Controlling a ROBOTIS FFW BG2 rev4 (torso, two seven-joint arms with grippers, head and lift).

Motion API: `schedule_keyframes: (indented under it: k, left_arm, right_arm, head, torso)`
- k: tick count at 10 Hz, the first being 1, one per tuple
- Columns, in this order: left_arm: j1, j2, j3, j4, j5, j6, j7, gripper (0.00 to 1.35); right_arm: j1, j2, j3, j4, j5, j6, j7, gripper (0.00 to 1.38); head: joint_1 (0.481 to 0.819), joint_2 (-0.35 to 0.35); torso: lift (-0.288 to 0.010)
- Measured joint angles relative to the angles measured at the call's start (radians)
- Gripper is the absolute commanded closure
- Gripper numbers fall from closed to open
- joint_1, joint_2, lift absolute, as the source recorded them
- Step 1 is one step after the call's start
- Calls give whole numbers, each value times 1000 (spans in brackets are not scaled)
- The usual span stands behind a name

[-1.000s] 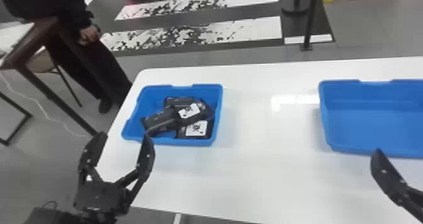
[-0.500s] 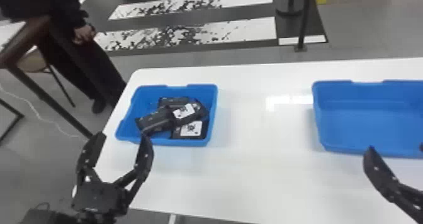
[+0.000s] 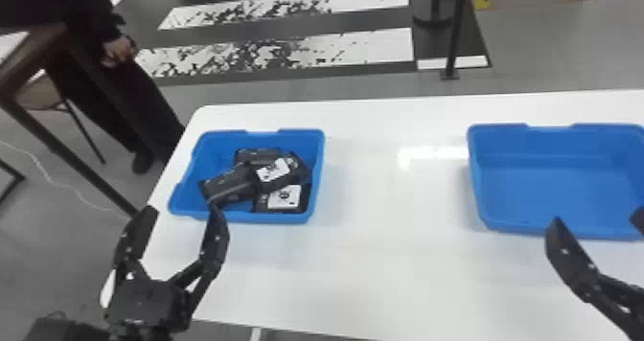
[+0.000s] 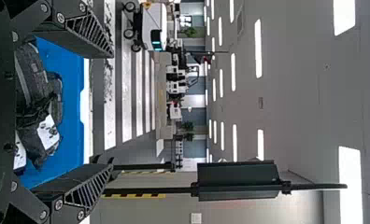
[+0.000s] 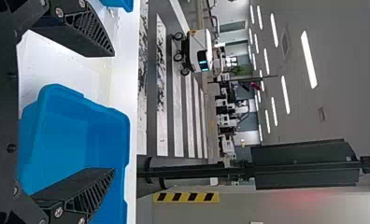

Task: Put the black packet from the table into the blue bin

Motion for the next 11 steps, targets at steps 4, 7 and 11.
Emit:
schedule_keyframes:
  k: [4, 7, 11]
  left_arm:
    - [-1, 0, -8, 11, 22, 10, 0, 203]
    - [-4, 0, -18, 16, 35, 11, 0, 203]
    - [-8, 0, -28, 20, 44, 9, 0, 203]
  right_arm:
    - [-4, 0, 0, 8, -7, -8, 0, 137]
    - [-5, 0, 0, 14, -11, -14, 1, 137]
    - [-8, 2, 0, 19, -13, -21, 1, 137]
  head:
    - [695, 210]
    - [695, 205]
    - [695, 198]
  torso:
    - [-110]
    - [-110]
    - [-110]
